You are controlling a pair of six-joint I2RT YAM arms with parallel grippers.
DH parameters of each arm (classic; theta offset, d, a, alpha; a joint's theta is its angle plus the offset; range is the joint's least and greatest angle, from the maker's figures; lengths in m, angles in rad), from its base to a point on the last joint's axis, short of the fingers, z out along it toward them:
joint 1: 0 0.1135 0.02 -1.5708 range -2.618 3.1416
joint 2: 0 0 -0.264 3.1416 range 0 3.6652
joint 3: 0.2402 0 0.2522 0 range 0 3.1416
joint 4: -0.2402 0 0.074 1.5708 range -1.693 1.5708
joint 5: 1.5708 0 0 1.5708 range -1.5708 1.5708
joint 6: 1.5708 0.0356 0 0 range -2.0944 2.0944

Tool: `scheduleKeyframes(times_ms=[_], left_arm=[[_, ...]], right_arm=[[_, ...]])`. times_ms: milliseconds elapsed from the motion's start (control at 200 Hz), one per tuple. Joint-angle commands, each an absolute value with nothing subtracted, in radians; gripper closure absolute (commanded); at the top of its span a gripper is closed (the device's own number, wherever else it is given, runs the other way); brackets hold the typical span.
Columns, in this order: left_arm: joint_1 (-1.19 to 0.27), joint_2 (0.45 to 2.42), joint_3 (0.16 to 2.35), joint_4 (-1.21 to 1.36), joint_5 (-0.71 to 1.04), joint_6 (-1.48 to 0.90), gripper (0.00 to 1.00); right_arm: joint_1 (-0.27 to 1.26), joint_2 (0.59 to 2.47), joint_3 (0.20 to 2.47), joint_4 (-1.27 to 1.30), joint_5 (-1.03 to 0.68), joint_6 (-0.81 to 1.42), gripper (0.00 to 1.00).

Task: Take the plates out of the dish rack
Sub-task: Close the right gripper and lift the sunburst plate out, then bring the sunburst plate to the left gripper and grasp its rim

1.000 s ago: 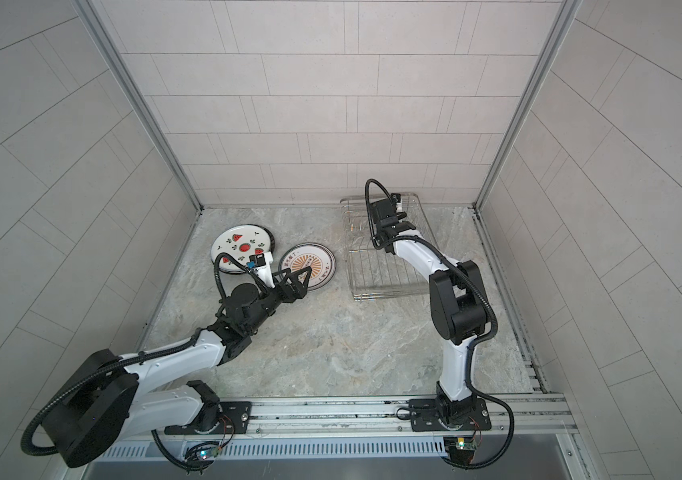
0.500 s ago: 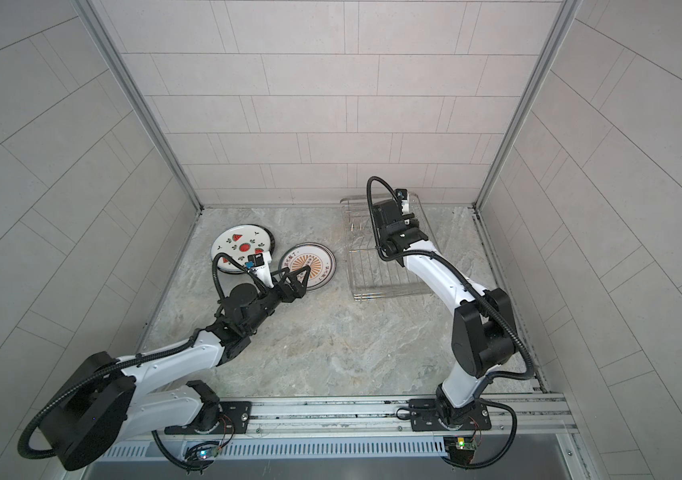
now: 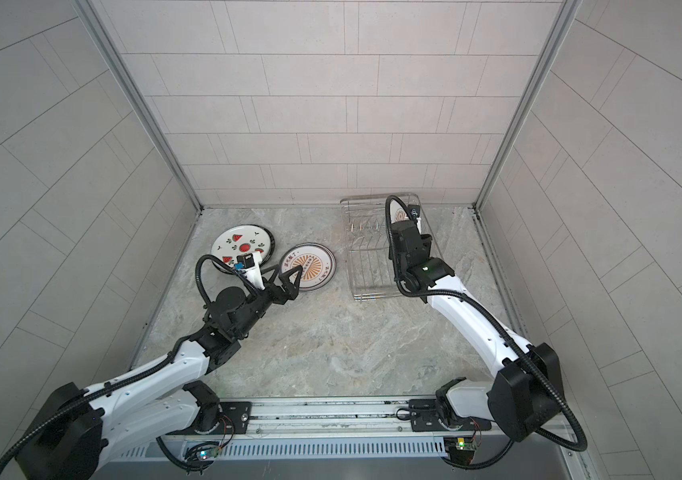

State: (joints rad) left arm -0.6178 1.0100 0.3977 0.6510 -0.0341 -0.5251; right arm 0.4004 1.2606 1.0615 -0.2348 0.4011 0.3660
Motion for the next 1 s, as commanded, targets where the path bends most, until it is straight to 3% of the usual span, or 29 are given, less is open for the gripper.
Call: scheduleKeyframes(times_ms=[0, 781, 991], left_arm=[[-0.608, 0.993, 0.379, 0.674, 0.007, -0.475, 0.00], [-0.577, 0.986, 0.337, 0.840, 0.186, -0.538, 0.00], [-0.576, 1.054, 0.345, 0.950, 0.278, -0.552, 0.01]], right_arm=[[0.405, 1.182, 1.019, -0.112, 0.242, 0.367, 1.00], [0.355, 0.997, 0.784, 0.182, -0.525, 0.364, 1.00], [0.356, 0.976, 0.762, 0.221, -0.626, 0.367, 1.00]])
